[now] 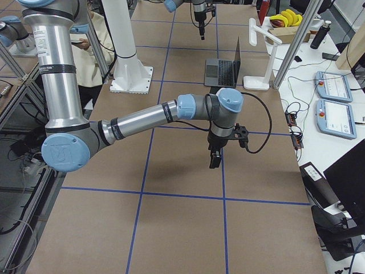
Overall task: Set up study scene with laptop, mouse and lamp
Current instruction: 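Release the mouse and raise the left gripper away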
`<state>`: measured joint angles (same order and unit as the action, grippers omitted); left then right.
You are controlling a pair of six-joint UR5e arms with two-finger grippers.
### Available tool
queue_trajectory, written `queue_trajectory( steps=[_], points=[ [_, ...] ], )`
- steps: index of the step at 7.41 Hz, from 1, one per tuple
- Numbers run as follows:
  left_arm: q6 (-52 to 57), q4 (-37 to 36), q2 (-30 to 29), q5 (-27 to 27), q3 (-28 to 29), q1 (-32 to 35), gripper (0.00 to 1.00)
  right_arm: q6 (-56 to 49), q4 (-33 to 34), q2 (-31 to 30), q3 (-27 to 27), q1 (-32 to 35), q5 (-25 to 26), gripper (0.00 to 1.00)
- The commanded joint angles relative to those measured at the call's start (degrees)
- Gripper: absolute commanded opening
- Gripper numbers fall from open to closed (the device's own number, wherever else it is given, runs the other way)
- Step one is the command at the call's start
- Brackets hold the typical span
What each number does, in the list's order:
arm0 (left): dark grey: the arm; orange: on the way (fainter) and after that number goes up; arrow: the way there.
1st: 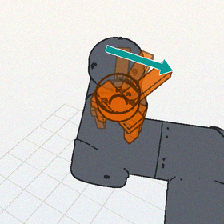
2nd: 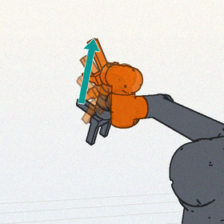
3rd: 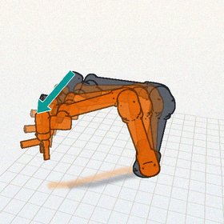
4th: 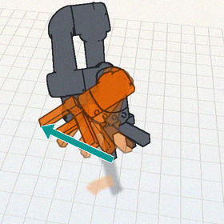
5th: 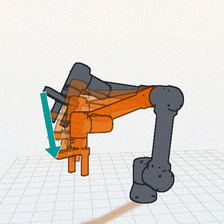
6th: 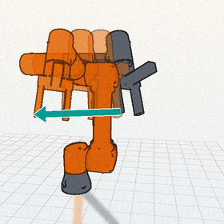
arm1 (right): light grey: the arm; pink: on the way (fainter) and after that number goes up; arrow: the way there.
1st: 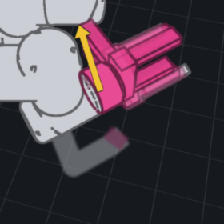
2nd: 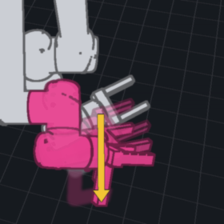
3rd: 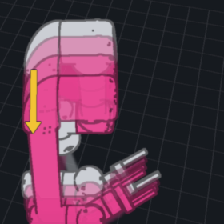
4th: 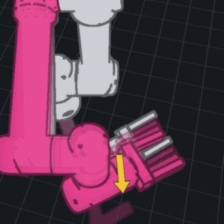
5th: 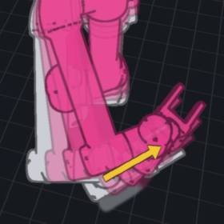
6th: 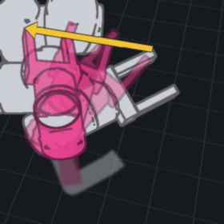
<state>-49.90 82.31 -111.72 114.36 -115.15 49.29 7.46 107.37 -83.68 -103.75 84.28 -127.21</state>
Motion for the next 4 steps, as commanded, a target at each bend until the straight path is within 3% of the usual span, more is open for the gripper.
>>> queue_trajectory(
  steps=[1, 4],
  points=[
    [18.71, -0.30, 7.28, 9.00, 3.60, 13.67, 0.99, 0.54, -1.63, -0.08, -0.22, 0.71, -0.14, 1.00],
    [40.25, 0.92, 13.26, 11.23, 12.90, 26.42, 0.99, -0.68, -1.63, -0.35, 1.96, 0.71, 0.03, 1.00]
  ],
)
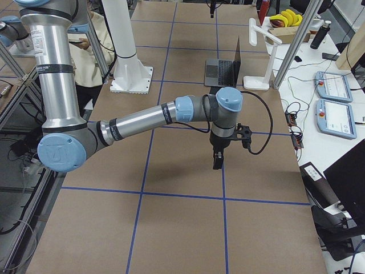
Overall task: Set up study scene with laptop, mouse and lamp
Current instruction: 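Release the mouse and raise the left gripper away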
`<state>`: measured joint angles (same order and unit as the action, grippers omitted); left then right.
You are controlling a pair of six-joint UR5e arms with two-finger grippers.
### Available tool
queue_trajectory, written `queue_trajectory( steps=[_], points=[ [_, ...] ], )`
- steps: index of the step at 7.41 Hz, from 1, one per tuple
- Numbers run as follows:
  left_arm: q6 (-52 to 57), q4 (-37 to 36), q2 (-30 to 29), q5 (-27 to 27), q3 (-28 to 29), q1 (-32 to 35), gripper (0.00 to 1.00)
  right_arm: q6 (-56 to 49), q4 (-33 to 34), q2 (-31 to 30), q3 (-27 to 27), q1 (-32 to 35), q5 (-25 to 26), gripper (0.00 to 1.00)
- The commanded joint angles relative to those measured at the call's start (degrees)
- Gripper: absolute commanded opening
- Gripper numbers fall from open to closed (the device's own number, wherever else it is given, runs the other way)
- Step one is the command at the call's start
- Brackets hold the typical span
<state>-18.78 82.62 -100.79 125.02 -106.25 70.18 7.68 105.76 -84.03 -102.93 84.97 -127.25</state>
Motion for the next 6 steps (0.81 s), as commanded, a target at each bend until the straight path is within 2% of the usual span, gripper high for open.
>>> queue_trajectory(
  steps=[1, 2, 5, 6],
  points=[
    [16.77, 0.61, 2.96, 1.10, 7.78, 10.63, 0.99, -0.91, -0.03, 0.01, 1.50, 0.02, 0.08, 1.00],
    [25.20, 0.70, 3.58, 5.11, 12.69, 15.47, 0.99, -0.99, -0.03, 0.01, 1.51, 0.02, 0.08, 1.00],
    [37.72, 5.86, 3.67, 6.03, 23.77, 24.10, 0.99, -2.04, -0.11, -1.65, 1.86, 0.02, 0.25, 1.00],
    [39.68, 6.15, 3.67, 6.12, 25.20, 25.17, 0.99, -2.22, -0.03, -1.49, 1.94, 0.02, 0.16, 1.00]
  ],
)
